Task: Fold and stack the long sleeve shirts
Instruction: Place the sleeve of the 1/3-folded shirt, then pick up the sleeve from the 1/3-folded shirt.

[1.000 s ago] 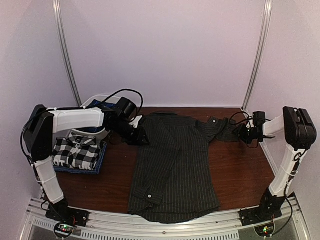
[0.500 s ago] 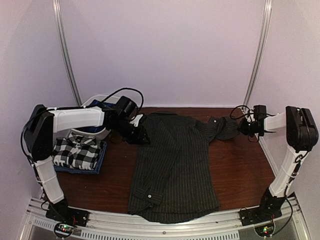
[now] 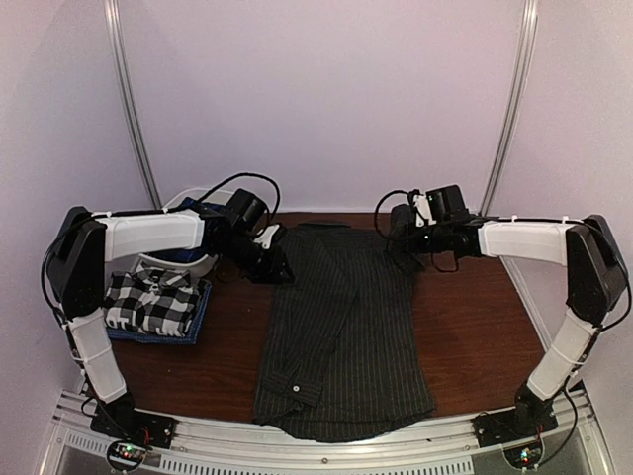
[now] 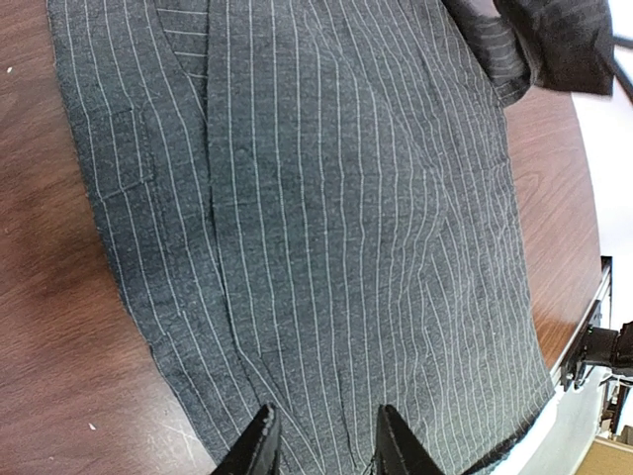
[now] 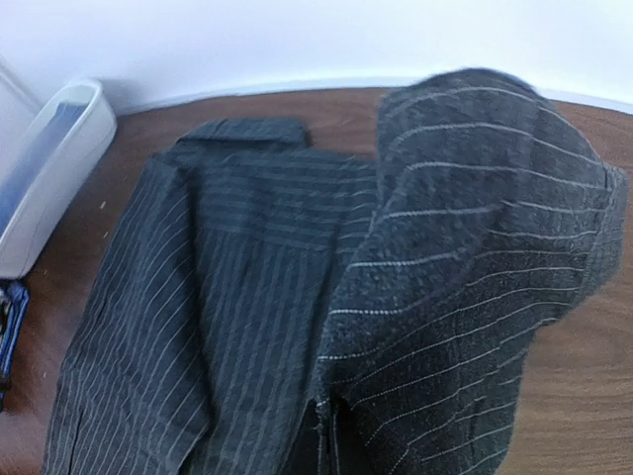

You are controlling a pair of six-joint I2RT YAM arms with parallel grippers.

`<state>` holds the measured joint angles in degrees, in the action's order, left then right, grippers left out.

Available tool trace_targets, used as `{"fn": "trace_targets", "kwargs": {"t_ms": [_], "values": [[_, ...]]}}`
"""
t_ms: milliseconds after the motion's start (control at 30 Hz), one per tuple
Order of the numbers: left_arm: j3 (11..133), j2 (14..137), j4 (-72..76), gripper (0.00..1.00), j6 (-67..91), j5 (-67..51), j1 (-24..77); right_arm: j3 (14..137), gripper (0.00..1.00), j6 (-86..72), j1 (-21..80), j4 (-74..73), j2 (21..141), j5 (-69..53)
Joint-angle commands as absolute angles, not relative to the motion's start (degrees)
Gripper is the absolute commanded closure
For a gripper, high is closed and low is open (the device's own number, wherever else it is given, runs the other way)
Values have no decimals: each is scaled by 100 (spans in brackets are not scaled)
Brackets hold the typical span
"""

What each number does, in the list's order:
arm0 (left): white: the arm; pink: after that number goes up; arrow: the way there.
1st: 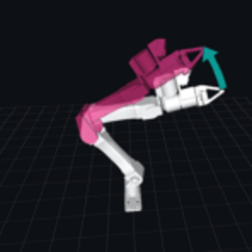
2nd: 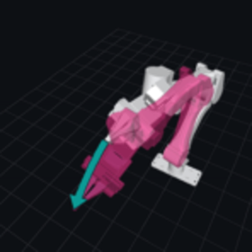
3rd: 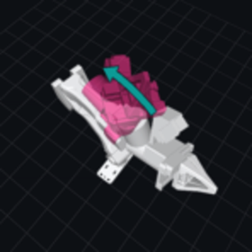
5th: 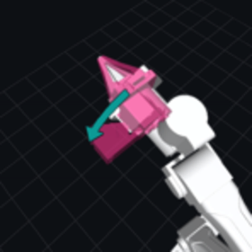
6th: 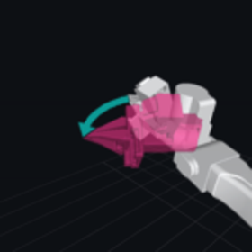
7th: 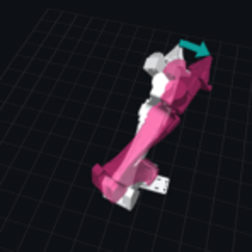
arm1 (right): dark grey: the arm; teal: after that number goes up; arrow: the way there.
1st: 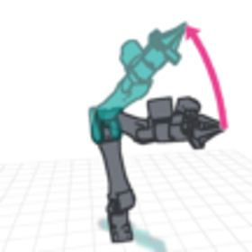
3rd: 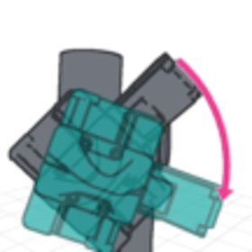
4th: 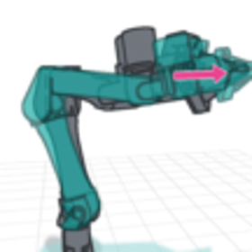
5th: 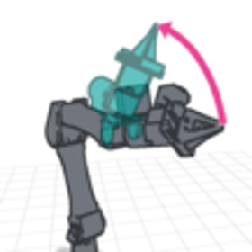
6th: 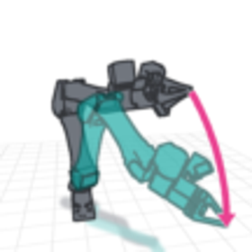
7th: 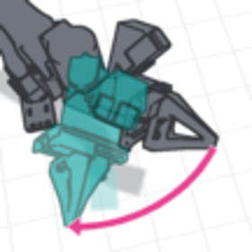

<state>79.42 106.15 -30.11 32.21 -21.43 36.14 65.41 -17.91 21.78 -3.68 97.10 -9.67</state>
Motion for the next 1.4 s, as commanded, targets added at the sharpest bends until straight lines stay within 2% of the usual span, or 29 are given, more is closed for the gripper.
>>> {"fn": "trace_targets", "kwargs": {"t_ms": [0,33,100,233,267,400,500,833,1133,1367], "values": [[8064,10661,-2927,66,3157,-2210,3543,6424,100,-1671,2995,-700,9870,-742],[8060,10664,-2927,66,3156,-2206,3535,6380,99,-1690,3133,-713,9911,-753],[8044,10664,-2927,66,3151,-2212,3529,6307,90,-1745,3331,-737,9956,-809],[8033,10685,-2927,66,3142,-2220,3510,6240,66,-1795,3384,-733,9765,-893],[8033,10692,-2927,66,3138,-2218,3507,6252,56,-1793,3368,-749,9697,-846],[8027,10675,-2927,66,3146,-2209,3489,6415,34,-1844,3207,-847,9480,-864],[7988,10661,-2895,66,3173,-2207,3481,6530,25,-1970,2962,-838,9512,-901],[7898,10599,-2848,66,3204,-2229,3480,6601,24,-2750,1903,-342,10133,-2038],[7872,10581,-2786,66,3252,-2259,3480,7002,24,-3273,1608,451,11005,-2614],[7733,10510,-2730,66,3292,-2270,3480,7248,41,-3356,1508,691,11315,-2317]]}}
